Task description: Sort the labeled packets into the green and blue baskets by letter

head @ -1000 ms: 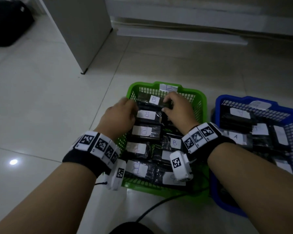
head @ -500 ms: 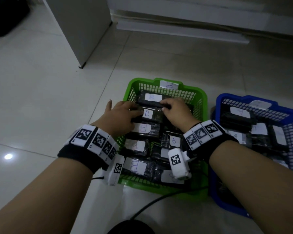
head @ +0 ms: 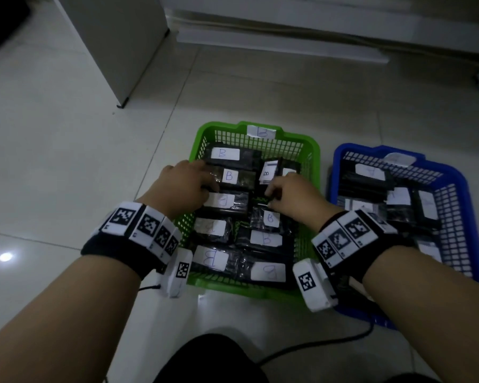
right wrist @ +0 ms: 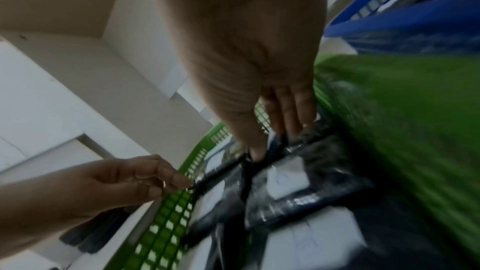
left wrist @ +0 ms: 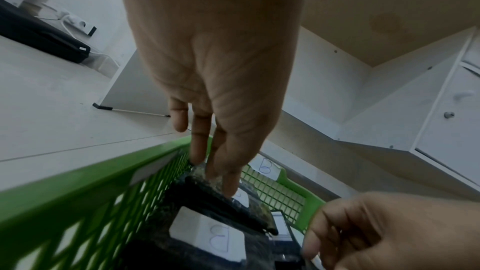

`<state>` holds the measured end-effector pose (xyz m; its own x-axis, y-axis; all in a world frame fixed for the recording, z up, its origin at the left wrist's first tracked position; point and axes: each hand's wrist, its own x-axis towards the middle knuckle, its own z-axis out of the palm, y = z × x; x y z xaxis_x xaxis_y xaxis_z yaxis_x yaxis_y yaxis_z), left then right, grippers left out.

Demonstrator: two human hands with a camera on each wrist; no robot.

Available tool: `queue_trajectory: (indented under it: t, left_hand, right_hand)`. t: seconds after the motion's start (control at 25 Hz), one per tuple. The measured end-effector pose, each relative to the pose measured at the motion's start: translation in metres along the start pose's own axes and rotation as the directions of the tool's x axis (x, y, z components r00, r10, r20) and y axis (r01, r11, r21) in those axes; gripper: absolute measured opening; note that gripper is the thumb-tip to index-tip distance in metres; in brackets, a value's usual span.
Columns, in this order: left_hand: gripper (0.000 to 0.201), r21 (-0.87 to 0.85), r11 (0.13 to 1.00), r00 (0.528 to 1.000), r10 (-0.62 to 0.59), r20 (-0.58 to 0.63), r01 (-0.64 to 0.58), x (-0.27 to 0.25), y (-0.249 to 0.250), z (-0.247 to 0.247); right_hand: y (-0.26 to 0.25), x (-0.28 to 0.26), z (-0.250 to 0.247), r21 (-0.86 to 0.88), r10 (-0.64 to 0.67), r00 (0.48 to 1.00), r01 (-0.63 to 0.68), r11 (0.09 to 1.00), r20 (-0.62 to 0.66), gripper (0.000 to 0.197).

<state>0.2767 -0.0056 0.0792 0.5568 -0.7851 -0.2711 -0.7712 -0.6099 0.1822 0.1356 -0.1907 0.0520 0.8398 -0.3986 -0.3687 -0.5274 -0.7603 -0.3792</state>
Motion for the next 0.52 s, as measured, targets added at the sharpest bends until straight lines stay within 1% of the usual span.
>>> queue_trajectory:
  t: [0.08, 0.12, 0.16, 0.2, 0.28, 0.32, 0.44, 0.52]
  left_hand:
    - [0.035, 0.054, 0.998, 0.983, -0.003, 0.181, -0.007, -0.01, 0.006, 0.005]
    - [0.038, 0.087, 0.996, 0.965, -0.016, 0.261, -0.007, -0.013, 0.009, 0.008]
    - [0.04, 0.108, 0.994, 0.95, -0.033, 0.312, -0.001, -0.016, 0.01, 0.009]
    - [0.042, 0.119, 0.993, 0.94, -0.047, 0.337, 0.007, -0.019, 0.011, 0.011]
    - [0.044, 0.125, 0.992, 0.94, -0.067, 0.335, 0.026, -0.024, 0.013, 0.009]
    - [0.046, 0.088, 0.995, 0.941, -0.074, 0.33, 0.048, -0.029, 0.014, 0.006]
    - [0.059, -0.061, 0.995, 0.955, -0.054, 0.29, 0.075, -0.047, 0.018, -0.003]
    - [0.059, -0.147, 0.987, 0.965, -0.028, 0.26, 0.068, -0.065, 0.024, -0.009]
  right_hand:
    - [0.001, -0.016, 0.005, -0.083, -0.053, 0.988, 0.065, 0.994, 0.144, 0.029]
    - [0.001, -0.021, 0.006, -0.097, -0.06, 0.984, 0.078, 0.992, 0.169, 0.03]
    - [0.0, -0.026, 0.004, -0.103, -0.058, 0.981, 0.077, 0.992, 0.184, 0.031]
    - [-0.001, -0.03, 0.002, -0.112, -0.061, 0.977, 0.085, 0.99, 0.202, 0.033]
    - [-0.002, -0.043, -0.006, -0.123, -0.069, 0.975, 0.096, 0.988, 0.211, 0.036]
    - [-0.003, -0.051, -0.011, -0.102, -0.074, 0.976, 0.096, 0.99, 0.205, 0.037]
    - [0.004, -0.081, -0.024, -0.033, -0.09, 0.991, 0.093, 0.995, 0.098, 0.035]
    - [0.017, -0.109, -0.03, -0.013, -0.034, 0.996, 0.035, 0.999, 0.084, 0.036]
